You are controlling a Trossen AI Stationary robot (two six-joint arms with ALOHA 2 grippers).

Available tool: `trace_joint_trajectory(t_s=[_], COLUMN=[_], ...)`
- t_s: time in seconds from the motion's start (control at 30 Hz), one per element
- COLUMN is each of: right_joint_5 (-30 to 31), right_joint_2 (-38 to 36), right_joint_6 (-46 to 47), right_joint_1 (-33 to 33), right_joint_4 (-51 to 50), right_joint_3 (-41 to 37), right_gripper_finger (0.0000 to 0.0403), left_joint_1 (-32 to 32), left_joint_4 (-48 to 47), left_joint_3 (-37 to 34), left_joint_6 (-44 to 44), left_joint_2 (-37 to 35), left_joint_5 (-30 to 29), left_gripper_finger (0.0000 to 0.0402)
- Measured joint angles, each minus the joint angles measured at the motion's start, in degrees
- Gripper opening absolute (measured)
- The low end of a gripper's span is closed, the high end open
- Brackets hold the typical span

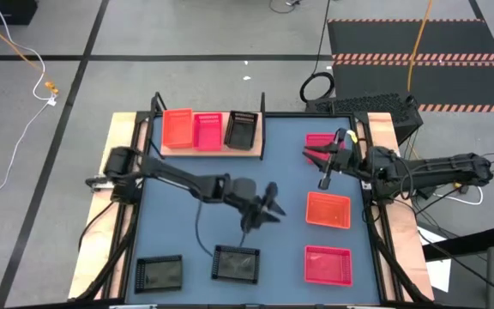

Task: Stack baskets on shelf by color
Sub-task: Stack the bottom red bin on top of the red bin on the shelf

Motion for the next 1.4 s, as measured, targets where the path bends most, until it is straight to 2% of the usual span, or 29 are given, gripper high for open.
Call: trace_joint_trajectory(t_s=[0.1,0.2,0.4,0.6,0.7,0.93,1.07,1.23,1.4], right_joint_5=[0.24,0.2,0.22,1.19,3.07,3.04,3.0,2.98,2.95], right_joint_2=[-0.1,0.05,1.52,3.09,3.59,3.43,3.44,3.44,3.43], right_joint_6=[1.45,3.25,7.28,7.49,7.73,8.06,8.23,8.23,8.44], right_joint_1=[0.17,0.16,0.18,0.19,0.18,0.18,0.18,0.18,0.18], right_joint_4=[0.01,-0.41,-1.44,-5.95,-7.06,-7.02,-7.52,-7.43,-7.48], right_joint_3=[-0.36,-0.38,-0.42,-0.47,-0.51,-0.51,-0.51,-0.51,-0.51], right_gripper_finger=[0.0066,0.0066,0.0066,0.0066,0.0066,0.0066,0.0066,0.0066,0.0066], left_joint_1=[-1.6,-2.75,-4.49,-6.36,-7.19,-8.71,-8.87,-8.52,-8.62], left_joint_4=[7.61,8.38,-2.56,-14.07,-17.19,-21.77,-23.89,-23.88,-22.57], left_joint_3=[0.12,2.95,16.42,28.99,34.32,45.9,48.48,48.68,48.67], left_joint_6=[6.16,9.5,10.24,13.13,13.36,12.32,12.65,13.43,13.53], left_joint_2=[4.15,7.68,15.46,21.55,24.49,34.19,36.83,36.74,36.76], left_joint_5=[0.01,0.01,1.47,4.18,4.63,5.79,4.98,1.61,1.26], left_gripper_finger=[0.0135,0.0126,0.0122,0.0122,0.0122,0.0122,0.0122,0.0122,0.0122])
